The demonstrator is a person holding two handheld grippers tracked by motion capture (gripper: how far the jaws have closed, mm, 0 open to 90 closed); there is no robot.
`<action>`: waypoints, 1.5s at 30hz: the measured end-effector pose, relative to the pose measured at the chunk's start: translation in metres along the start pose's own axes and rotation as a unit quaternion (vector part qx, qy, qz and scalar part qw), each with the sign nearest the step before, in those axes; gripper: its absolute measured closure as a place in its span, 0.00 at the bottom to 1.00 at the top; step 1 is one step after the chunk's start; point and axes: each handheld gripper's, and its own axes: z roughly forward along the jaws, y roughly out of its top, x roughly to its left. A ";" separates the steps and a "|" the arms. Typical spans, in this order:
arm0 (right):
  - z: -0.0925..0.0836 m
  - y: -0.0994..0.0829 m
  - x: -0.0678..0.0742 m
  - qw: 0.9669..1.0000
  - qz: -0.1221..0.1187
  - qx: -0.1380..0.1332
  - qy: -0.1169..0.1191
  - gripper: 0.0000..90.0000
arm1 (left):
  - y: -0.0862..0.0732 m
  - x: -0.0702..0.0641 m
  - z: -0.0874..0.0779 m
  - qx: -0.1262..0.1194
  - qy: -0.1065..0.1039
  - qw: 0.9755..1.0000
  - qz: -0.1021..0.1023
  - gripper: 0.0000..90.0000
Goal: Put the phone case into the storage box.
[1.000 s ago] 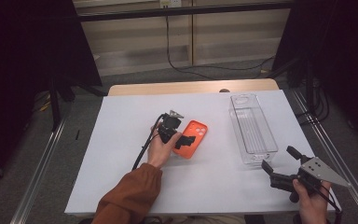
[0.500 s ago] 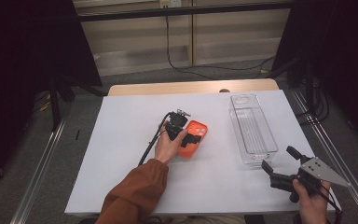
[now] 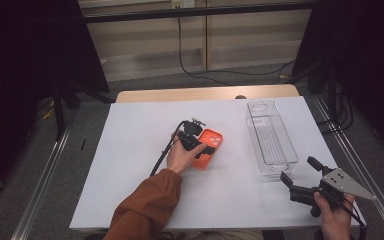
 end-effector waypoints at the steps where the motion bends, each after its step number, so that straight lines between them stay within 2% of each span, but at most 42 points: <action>1: 0.000 0.000 0.000 1.000 0.000 0.000 0.000 0.00 | 0.000 0.000 0.000 0.001 -0.001 1.000 0.003 0.05; 9: 0.000 0.000 0.000 1.000 -0.001 0.000 0.001 0.00 | 0.001 -0.005 0.003 0.007 0.007 1.000 0.015 0.03; 12: 0.000 0.000 0.000 1.000 -0.001 0.000 0.001 0.00 | 0.001 -0.009 0.005 0.011 0.019 1.000 0.021 0.03; 13: 0.000 0.000 0.000 1.000 0.000 0.000 0.001 0.00 | 0.001 -0.010 0.005 0.015 0.023 0.999 0.027 0.03; 15: 0.000 0.000 0.000 1.000 0.000 0.000 0.001 0.00 | 0.001 -0.012 0.006 0.024 0.030 0.998 0.050 0.02; 20: 0.000 0.000 0.000 1.000 -0.001 0.000 0.001 0.00 | 0.001 -0.017 0.010 0.029 0.048 0.997 0.057 0.00; 35: 0.000 0.000 0.000 1.000 -0.001 0.000 0.002 0.00 | 0.001 -0.019 0.010 0.031 0.057 0.997 0.048 0.02; 42: 0.000 0.000 0.001 1.000 -0.002 0.000 0.003 0.00 | 0.002 -0.022 0.007 0.038 0.063 0.996 0.042 0.09; 45: 0.000 0.000 0.001 1.000 -0.002 0.001 0.003 0.00 | 0.002 -0.022 0.005 0.039 0.059 0.997 0.039 0.14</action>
